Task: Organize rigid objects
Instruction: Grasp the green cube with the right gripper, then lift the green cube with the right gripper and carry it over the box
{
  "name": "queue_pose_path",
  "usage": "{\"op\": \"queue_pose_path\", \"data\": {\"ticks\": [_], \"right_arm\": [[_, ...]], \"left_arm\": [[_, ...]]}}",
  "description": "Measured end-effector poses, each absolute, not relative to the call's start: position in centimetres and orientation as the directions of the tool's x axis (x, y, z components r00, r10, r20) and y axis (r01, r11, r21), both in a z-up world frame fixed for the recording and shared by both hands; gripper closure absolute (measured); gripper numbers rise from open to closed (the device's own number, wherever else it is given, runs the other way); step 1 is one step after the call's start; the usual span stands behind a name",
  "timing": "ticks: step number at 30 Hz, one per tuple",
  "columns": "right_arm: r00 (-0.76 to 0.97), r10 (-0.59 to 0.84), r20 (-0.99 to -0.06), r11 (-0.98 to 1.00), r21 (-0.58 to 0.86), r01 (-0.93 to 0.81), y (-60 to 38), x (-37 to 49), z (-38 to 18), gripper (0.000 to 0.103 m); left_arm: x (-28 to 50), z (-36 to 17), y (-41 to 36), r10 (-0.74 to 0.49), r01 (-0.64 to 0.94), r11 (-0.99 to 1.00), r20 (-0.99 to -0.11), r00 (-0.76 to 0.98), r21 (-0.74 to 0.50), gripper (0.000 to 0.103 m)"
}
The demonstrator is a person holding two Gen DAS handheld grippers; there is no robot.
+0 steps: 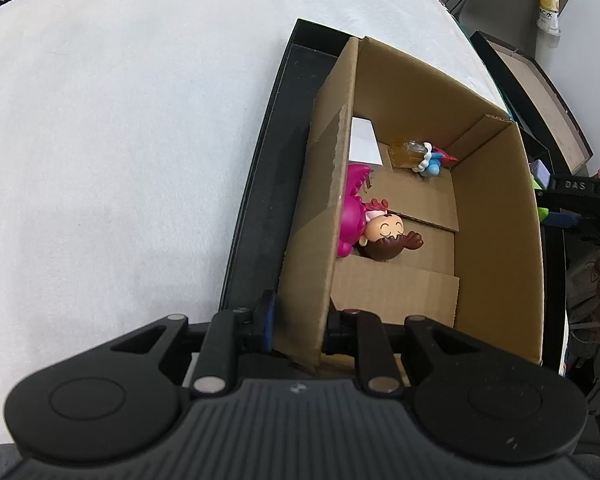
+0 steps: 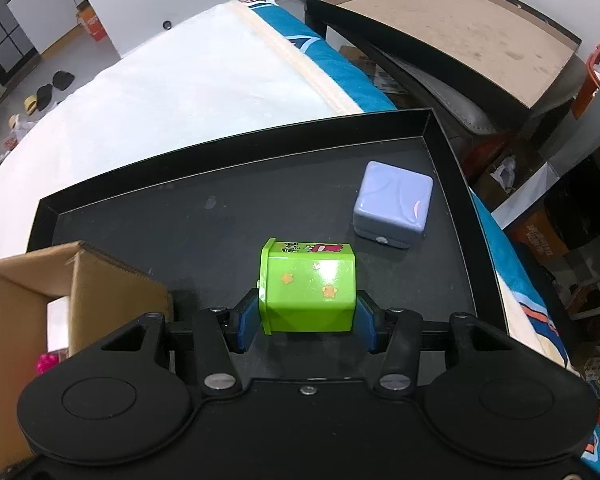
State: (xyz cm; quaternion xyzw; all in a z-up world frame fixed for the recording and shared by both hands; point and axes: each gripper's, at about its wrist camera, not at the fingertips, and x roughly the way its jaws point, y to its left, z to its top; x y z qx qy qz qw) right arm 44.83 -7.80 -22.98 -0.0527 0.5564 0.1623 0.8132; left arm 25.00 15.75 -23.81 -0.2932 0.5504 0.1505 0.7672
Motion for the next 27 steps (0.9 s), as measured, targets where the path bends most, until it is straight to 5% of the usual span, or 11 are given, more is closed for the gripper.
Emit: {"op": "queue_pose_path", "data": {"ticks": [27], "right_arm": [[0.351,0.232,-0.907,0.927,0.098,-0.361,-11.0,40.2,-17.2,0.055]], "left_arm": [[25.1,-23.6,15.5,-0.072,-0.557,0.787,-0.937,0.343,-0.265,0.083]]}}
